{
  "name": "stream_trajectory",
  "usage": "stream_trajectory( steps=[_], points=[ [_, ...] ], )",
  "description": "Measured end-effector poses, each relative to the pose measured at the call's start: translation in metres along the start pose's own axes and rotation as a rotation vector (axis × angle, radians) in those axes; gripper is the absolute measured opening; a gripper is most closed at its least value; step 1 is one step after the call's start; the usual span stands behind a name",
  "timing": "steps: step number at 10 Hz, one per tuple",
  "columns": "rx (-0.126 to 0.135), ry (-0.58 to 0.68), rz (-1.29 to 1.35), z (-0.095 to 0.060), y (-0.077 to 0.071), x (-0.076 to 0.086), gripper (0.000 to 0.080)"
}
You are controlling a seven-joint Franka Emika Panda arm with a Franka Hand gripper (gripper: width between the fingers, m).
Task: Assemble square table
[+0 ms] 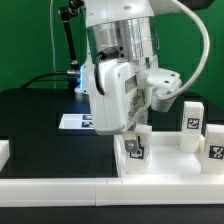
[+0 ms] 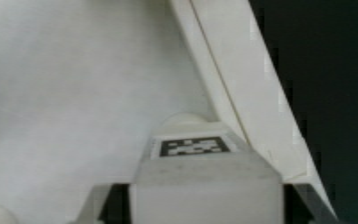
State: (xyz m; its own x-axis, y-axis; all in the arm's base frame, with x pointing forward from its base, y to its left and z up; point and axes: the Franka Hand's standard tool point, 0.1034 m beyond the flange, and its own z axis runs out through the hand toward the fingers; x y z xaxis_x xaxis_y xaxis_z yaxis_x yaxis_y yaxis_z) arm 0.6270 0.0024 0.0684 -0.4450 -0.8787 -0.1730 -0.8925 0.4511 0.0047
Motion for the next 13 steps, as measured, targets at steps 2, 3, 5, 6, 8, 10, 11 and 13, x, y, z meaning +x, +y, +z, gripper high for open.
stream_trajectory(
  steps=[2, 3, 5, 6, 8, 10, 11, 13],
  points=[
    [0.001, 0.008, -0.001, 0.000, 0.000, 0.001, 0.0295],
    [0.000, 0.008, -0.001, 0.001, 0.001, 0.001, 0.0372],
    [0.007, 0.000, -0.015, -0.006, 0.003, -0.010, 0.0620],
    [0.012, -0.013, -0.021, -0.016, 0.008, -0.017, 0.0620],
    [0.033, -0.056, -0.028, -0.055, 0.020, -0.030, 0.0648],
    [0.031, -0.060, -0.027, -0.059, 0.025, -0.029, 0.0649],
    [0.030, -0.059, -0.028, -0.058, 0.026, -0.029, 0.0649],
    [0.029, -0.059, -0.028, -0.058, 0.026, -0.029, 0.0649]
  ],
)
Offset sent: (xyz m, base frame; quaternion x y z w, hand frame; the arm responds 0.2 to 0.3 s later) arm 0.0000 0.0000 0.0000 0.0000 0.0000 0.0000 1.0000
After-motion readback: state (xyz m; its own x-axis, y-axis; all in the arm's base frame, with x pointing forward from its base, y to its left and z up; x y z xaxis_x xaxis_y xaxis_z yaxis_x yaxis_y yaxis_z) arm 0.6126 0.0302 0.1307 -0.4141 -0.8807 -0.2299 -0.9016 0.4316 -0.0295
